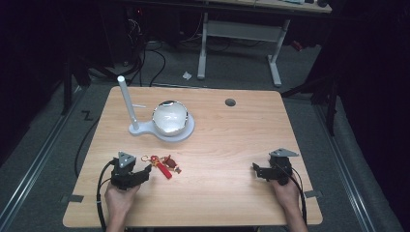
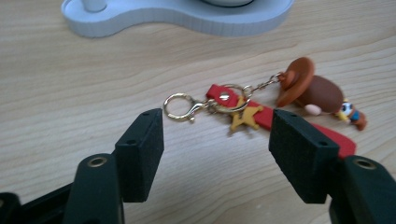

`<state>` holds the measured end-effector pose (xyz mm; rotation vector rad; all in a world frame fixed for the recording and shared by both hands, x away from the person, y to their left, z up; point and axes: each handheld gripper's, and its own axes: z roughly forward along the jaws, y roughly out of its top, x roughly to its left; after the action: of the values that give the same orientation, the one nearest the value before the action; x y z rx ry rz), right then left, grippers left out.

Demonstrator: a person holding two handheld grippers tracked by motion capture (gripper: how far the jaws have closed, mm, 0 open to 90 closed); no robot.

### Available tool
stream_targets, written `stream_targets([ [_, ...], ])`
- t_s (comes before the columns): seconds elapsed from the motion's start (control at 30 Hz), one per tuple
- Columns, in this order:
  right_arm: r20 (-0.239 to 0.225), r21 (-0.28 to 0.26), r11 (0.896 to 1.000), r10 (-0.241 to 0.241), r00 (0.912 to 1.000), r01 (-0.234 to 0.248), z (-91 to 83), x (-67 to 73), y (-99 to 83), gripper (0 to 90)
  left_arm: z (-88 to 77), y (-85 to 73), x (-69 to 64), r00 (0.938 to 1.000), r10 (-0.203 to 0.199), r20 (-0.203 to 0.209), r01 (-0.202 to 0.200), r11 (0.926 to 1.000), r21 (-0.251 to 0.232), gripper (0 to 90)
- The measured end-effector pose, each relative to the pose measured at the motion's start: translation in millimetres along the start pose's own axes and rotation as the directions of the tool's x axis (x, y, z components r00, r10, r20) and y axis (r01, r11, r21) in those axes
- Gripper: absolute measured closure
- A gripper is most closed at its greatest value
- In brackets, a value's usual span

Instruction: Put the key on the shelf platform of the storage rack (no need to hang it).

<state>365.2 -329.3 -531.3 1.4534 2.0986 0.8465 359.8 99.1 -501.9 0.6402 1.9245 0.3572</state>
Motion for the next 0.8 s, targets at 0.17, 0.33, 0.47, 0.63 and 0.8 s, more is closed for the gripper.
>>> stream_targets([
  [0.17, 0.0, 0.0, 1.0, -0.001, 1.0, 0.001, 0.0, -0.1, 0.0, 14.5, -2.6, -5.9, -8.4, 0.9993, 0.021, 0.03, -0.021, 0.9997, 0.011, 38.5],
  [0.33, 0.0, -0.001, 1.0, -0.003, 1.0, 0.003, 0.1, -0.2, 0.0, 14.5, -4.3, -13.4, -16.7, 0.9975, 0.05, 0.051, -0.051, 0.9983, 0.027, 45.2],
  [0.47, 0.0, 0.0, 1.0, -0.002, 1.0, 0.002, 0.0, -0.1, 0.0, 14.5, -3.0, -21.1, -24.5, 0.9963, 0.065, 0.057, -0.068, 0.9965, 0.049, 45.6],
  [0.63, 0.0, 0.0, 1.0, -0.002, 1.0, 0.002, 0.0, -0.1, 0.0, 14.5, -1.8, -27.7, -31.0, 0.9949, 0.078, 0.064, -0.083, 0.9944, 0.066, 48.4],
  [0.8, 0.0, 0.0, 1.0, -0.002, 1.0, 0.002, 0.0, -0.1, 0.0, 14.5, -0.2, -32.2, -36.3, 0.9922, 0.096, 0.079, -0.103, 0.9912, 0.084, 49.7],
])
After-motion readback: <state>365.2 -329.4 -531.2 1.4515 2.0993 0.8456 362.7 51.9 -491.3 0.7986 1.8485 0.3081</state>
